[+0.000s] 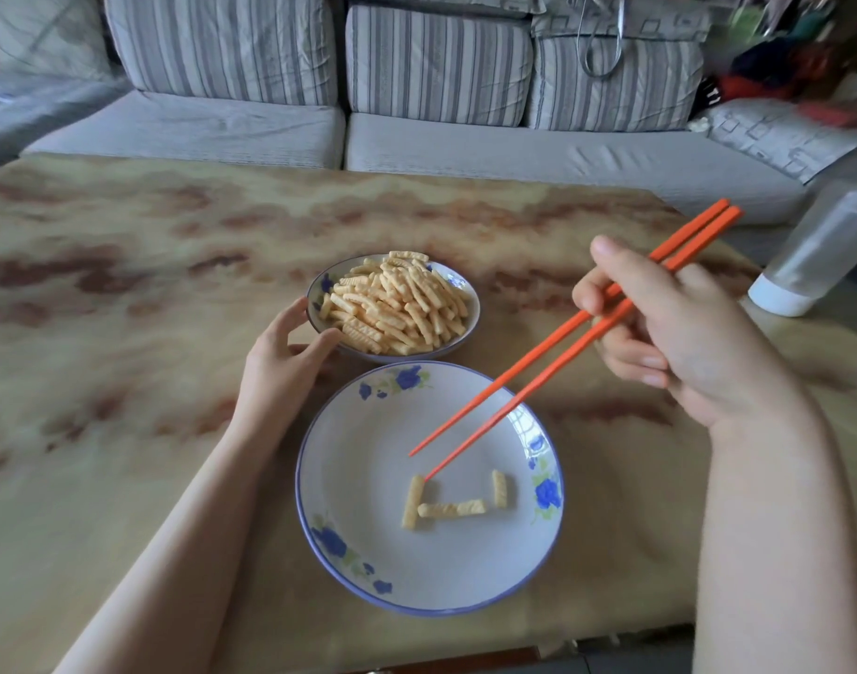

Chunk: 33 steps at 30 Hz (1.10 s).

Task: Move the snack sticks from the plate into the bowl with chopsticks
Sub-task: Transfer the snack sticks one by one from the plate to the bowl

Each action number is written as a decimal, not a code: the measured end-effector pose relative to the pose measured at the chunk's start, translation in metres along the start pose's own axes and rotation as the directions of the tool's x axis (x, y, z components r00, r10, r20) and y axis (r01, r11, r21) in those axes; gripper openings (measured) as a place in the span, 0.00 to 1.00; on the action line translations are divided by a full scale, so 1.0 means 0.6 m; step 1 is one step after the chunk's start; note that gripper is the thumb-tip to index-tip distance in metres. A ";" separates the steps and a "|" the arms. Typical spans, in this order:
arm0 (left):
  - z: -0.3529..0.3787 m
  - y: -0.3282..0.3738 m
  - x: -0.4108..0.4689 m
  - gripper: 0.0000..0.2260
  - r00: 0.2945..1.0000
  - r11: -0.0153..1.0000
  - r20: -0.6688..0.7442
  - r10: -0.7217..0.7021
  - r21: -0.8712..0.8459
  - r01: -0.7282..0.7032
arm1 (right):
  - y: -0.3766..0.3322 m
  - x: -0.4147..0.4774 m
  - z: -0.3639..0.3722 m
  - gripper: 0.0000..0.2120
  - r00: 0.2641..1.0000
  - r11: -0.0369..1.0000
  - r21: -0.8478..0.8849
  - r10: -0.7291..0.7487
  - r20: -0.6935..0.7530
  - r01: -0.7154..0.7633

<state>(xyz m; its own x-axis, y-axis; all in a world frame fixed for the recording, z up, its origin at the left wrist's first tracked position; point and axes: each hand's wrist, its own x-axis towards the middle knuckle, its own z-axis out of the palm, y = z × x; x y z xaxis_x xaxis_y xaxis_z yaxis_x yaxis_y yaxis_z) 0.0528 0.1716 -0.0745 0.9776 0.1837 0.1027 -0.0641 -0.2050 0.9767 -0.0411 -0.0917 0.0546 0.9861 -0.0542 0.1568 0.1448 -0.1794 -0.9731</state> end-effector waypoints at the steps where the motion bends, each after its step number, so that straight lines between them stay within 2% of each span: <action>1: 0.000 -0.001 0.000 0.21 1.000 1.000 0.001 0.003 0.000 -0.003 | 0.000 0.000 0.003 0.22 1.000 1.000 -0.013 0.014 0.021 -0.014; 8: -0.002 -0.002 0.000 0.21 1.000 1.000 0.009 0.018 0.009 -0.019 | 0.004 0.005 0.031 0.21 0.985 0.995 -0.038 0.102 0.139 -0.097; 13: -0.002 0.002 -0.003 0.21 1.000 1.000 0.000 0.012 0.012 -0.012 | 0.017 0.010 0.039 0.21 0.991 0.996 0.038 0.080 0.103 -0.084; 18: -0.002 0.002 -0.004 0.20 1.000 1.000 0.004 0.002 0.012 -0.002 | 0.019 0.015 0.037 0.21 0.999 0.994 0.103 0.050 -0.014 -0.048; 22: -0.002 0.002 -0.002 0.20 1.000 1.000 0.004 -0.001 0.016 0.001 | 0.022 0.025 0.046 0.18 0.966 0.952 0.297 0.001 -0.257 0.078; 25: -0.001 0.002 -0.002 0.20 1.000 1.000 0.002 0.000 0.013 0.000 | 0.023 0.031 0.061 0.18 0.918 0.918 0.364 0.003 -0.396 0.155; 29: -0.001 0.004 -0.002 0.21 1.000 1.000 0.002 0.009 0.021 -0.009 | 0.027 0.036 0.088 0.20 0.860 0.914 0.344 -0.012 -0.510 0.217; 33: -0.002 0.003 -0.002 0.21 1.000 1.000 0.005 0.008 0.027 -0.008 | 0.037 0.039 0.119 0.21 0.852 0.920 0.319 -0.029 -0.523 0.227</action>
<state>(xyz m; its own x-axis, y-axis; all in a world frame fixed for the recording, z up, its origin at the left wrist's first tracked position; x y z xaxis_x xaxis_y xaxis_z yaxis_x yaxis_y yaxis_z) 0.0515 0.1719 -0.0725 0.9781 0.1771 0.1095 -0.0666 -0.2322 0.9704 -0.0092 -0.0266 0.0245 0.7938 -0.5544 0.2502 0.3827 0.1355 -0.9139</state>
